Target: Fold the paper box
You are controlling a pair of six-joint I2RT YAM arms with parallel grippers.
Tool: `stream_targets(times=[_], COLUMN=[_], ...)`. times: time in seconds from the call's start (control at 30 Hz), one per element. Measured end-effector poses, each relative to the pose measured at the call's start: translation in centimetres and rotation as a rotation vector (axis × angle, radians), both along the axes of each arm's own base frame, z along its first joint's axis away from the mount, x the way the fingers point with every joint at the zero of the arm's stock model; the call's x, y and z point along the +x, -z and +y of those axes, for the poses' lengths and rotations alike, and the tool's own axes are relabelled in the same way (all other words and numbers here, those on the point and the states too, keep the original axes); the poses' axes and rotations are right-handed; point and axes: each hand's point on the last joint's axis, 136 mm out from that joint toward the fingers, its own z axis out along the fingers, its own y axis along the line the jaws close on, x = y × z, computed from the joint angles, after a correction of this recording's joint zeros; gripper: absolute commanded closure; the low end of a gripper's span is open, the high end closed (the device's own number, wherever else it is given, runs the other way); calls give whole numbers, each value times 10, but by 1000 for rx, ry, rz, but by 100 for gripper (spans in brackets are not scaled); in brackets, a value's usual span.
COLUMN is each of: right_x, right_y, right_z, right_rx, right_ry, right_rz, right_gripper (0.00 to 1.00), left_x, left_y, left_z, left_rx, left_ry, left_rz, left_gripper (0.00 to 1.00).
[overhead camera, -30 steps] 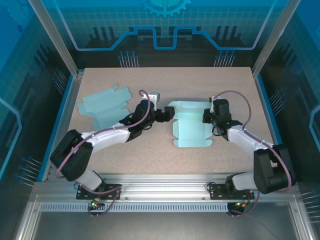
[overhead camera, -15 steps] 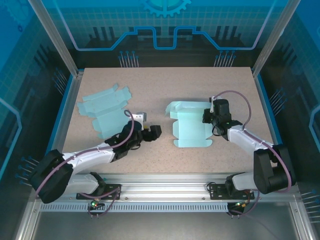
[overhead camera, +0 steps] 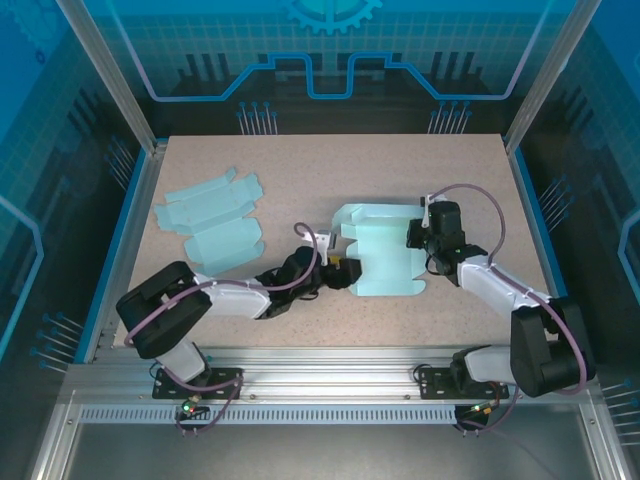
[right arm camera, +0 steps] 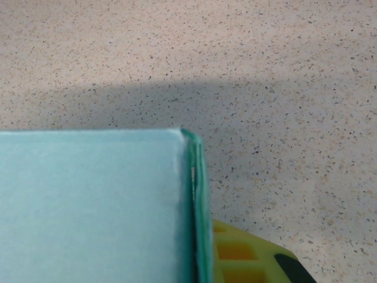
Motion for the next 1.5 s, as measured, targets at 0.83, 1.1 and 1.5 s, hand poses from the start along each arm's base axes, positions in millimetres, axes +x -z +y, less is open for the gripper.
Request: stream_targets(times=[0.83, 1.1, 1.5], right_x=[1, 2, 4], right_y=[-1, -3, -4], right_z=[1, 0, -10], right_rx=[9, 12, 5], right_ry=[-1, 11, 57], right_rz=[-10, -18, -26], right_gripper=[100, 100, 100], left_x=[57, 60, 62], left_y=[-16, -21, -25], left_z=[-21, -28, -32], left_rx=[-21, -51, -134], left_ry=[1, 17, 18], left_rz=[-58, -91, -168], left_gripper=[39, 37, 50])
